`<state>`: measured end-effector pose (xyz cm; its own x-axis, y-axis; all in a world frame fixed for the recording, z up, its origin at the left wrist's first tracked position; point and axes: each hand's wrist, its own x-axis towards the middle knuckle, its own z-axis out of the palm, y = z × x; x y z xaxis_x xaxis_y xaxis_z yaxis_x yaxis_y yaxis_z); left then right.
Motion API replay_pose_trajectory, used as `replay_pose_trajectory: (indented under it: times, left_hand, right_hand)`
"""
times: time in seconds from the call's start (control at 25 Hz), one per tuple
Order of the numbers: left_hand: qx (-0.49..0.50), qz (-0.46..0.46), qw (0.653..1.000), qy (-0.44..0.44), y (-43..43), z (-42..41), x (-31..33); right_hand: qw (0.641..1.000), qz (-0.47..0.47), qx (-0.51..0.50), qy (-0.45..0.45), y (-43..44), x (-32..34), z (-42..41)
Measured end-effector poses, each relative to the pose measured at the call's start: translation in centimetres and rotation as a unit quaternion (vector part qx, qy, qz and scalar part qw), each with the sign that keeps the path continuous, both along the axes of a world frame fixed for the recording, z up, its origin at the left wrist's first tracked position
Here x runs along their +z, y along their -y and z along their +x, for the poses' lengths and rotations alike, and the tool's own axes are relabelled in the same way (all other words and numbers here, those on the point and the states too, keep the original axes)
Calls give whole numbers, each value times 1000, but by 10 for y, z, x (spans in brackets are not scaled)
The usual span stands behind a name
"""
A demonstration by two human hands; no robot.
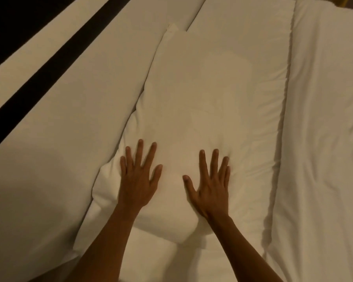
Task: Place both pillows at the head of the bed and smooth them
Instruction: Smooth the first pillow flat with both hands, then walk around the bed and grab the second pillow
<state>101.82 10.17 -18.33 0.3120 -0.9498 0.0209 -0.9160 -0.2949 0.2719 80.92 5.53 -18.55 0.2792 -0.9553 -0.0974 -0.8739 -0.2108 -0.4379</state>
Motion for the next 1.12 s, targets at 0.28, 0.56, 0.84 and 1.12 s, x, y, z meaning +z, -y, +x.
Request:
replay_pose_trajectory:
  times: [0.28, 0.56, 0.84, 1.12]
  left_hand:
    - [76, 118, 989, 34, -76, -18, 26]
    - [22, 254, 966, -53, -235, -172, 173]
    - [-58, 215, 974, -40, -219, -248, 273]
    - [-194, 195, 961, -11, -169, -307, 295]
  right_hand:
    - [993, 91, -13, -78, -37, 27, -48]
    - [971, 148, 5, -189, -166, 185, -187]
    - [977, 134, -57, -156, -211, 278, -255]
    - [964, 118, -194, -139, -216, 307, -319]
